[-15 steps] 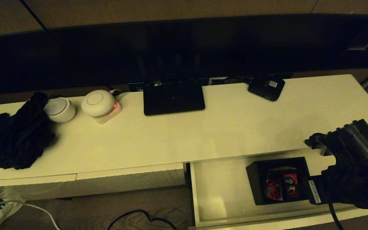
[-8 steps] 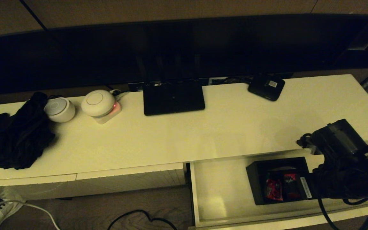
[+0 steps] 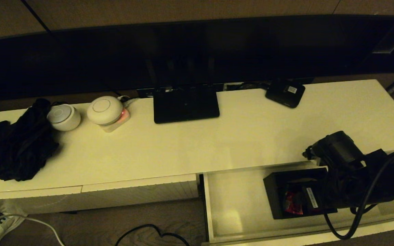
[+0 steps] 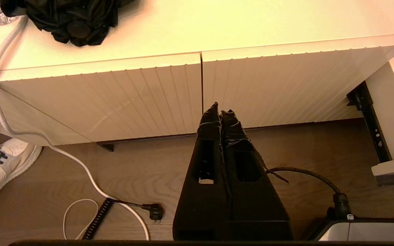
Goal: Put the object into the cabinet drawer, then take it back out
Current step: Take the storage box out of the drawer and put it on the table
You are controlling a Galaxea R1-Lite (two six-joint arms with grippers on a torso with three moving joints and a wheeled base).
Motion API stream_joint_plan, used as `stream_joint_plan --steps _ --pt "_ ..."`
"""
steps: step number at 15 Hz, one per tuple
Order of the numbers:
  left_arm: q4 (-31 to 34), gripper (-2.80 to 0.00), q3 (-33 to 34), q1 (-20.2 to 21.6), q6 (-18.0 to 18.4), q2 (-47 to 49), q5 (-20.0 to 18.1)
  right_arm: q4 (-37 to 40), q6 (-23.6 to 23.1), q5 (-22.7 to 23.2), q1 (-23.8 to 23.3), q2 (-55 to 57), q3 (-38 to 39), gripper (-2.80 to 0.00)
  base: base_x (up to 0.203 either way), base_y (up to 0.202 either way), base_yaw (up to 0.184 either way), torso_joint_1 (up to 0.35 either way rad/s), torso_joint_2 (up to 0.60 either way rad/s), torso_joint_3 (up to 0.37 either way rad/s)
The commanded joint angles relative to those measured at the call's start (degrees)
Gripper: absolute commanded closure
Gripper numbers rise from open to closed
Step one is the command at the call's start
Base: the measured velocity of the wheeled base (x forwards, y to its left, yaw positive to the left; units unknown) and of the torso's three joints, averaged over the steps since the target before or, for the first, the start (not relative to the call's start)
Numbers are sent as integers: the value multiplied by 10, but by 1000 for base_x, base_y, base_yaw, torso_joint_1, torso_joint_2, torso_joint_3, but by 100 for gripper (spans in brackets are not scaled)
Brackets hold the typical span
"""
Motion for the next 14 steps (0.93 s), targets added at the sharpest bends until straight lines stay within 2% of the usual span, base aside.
stream_joint_plan --steps 1,14 --pt "0 0 2 0 0 0 1 -4 1 -3 0 16 0 -280 0 0 0 0 0 0" --pt "0 0 2 -1 0 0 1 -99 5 1 -23 40 -7 -280 0 0 0 0 0 0"
